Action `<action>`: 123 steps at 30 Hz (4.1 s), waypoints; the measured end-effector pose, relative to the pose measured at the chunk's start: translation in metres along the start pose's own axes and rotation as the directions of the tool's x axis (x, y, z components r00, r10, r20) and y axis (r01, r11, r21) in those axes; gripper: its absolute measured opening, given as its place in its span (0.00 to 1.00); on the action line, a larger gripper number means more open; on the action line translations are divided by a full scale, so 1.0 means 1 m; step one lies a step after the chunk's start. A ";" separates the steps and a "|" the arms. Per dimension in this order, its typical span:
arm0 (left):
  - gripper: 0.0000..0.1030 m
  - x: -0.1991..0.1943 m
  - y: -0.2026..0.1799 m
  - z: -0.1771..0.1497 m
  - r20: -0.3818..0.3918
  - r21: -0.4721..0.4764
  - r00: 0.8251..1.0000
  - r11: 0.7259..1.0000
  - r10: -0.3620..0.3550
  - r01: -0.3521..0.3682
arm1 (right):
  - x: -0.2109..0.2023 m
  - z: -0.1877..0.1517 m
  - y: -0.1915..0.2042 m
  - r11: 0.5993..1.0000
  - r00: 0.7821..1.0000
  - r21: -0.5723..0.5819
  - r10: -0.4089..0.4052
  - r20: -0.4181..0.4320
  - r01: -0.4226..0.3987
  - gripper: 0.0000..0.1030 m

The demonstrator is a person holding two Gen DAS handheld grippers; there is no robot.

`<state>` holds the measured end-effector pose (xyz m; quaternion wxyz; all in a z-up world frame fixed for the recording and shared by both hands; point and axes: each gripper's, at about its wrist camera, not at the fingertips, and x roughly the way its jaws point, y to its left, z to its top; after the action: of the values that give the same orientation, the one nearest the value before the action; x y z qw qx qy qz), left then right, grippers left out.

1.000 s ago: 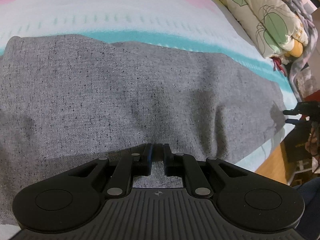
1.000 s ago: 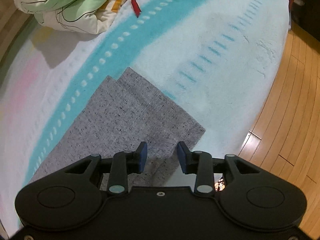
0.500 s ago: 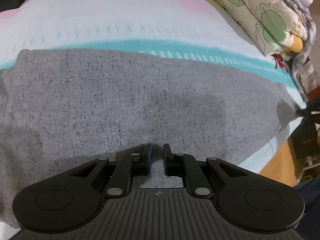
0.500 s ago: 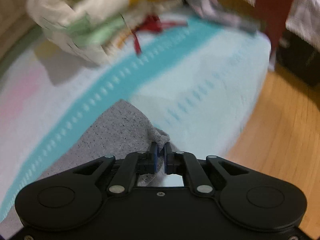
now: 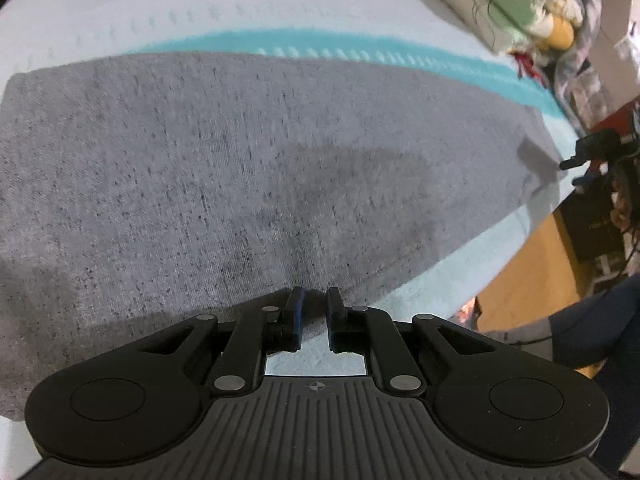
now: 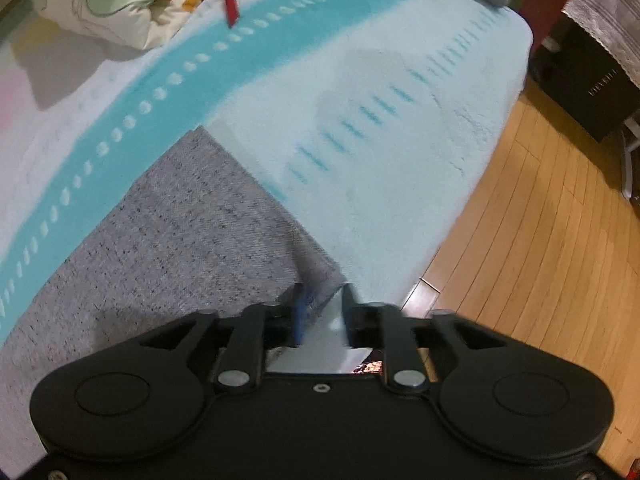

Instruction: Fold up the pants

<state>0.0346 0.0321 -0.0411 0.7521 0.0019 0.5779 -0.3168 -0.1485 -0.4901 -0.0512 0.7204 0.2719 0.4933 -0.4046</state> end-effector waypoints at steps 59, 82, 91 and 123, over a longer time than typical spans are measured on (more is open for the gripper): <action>0.12 -0.035 0.107 0.056 0.202 -0.360 0.927 0.904 0.315 -0.229 | -0.082 -0.464 0.289 -0.266 0.601 -0.836 0.794 0.092 0.480 0.32; 0.12 -0.031 0.074 -0.015 0.237 -0.111 0.907 0.938 0.347 -0.330 | -0.137 -0.311 0.326 -0.198 0.636 -0.911 0.662 -0.396 -0.362 0.70; 0.12 -0.035 0.078 -0.020 0.228 -0.115 0.914 0.942 0.335 -0.316 | -0.129 -0.322 0.353 -0.231 0.606 -0.873 0.643 -0.468 -0.429 0.68; 0.15 -0.026 0.078 -0.024 0.182 -0.101 0.918 0.935 0.352 -0.339 | -0.156 -0.322 0.343 -0.232 0.577 -0.906 0.708 -0.407 -0.354 0.35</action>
<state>0.0478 0.1159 -0.0545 0.8493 0.0472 0.5014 -0.1581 -0.0439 -0.0063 -0.0261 0.8572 -0.1424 0.3442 0.3555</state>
